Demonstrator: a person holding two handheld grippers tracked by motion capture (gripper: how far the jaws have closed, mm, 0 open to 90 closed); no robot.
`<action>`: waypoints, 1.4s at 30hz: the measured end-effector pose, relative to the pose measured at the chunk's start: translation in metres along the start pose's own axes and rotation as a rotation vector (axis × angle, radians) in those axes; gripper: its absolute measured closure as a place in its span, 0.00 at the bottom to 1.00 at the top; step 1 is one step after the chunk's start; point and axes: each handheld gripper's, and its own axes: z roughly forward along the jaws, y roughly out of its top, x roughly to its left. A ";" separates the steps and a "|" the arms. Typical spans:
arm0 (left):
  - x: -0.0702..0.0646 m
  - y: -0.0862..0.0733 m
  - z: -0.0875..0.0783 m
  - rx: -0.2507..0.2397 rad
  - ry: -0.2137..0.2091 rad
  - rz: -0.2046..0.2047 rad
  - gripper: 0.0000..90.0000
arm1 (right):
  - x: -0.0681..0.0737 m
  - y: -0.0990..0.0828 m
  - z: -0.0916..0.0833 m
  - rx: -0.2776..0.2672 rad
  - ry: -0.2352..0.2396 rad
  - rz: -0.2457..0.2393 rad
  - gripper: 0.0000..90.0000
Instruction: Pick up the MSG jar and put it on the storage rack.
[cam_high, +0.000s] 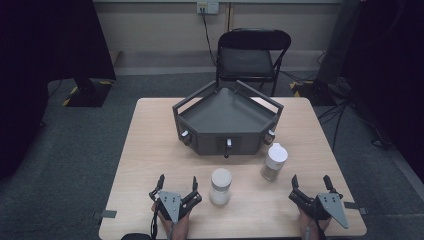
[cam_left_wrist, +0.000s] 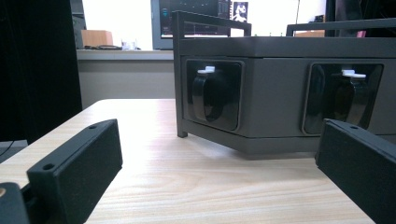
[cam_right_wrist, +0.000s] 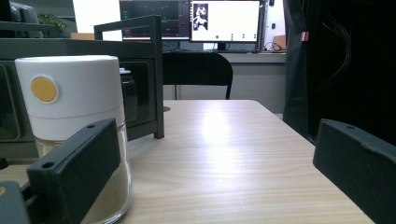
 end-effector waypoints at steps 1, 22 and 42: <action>0.001 0.000 0.000 -0.003 -0.001 -0.011 0.00 | 0.000 0.000 0.000 0.000 0.000 0.000 0.00; 0.001 0.028 -0.002 -0.027 -0.069 -0.017 0.00 | 0.000 0.000 0.000 0.000 -0.002 0.000 0.00; -0.020 0.064 0.000 -0.074 -0.222 -0.052 0.04 | 0.000 0.000 0.000 0.000 0.000 0.000 0.00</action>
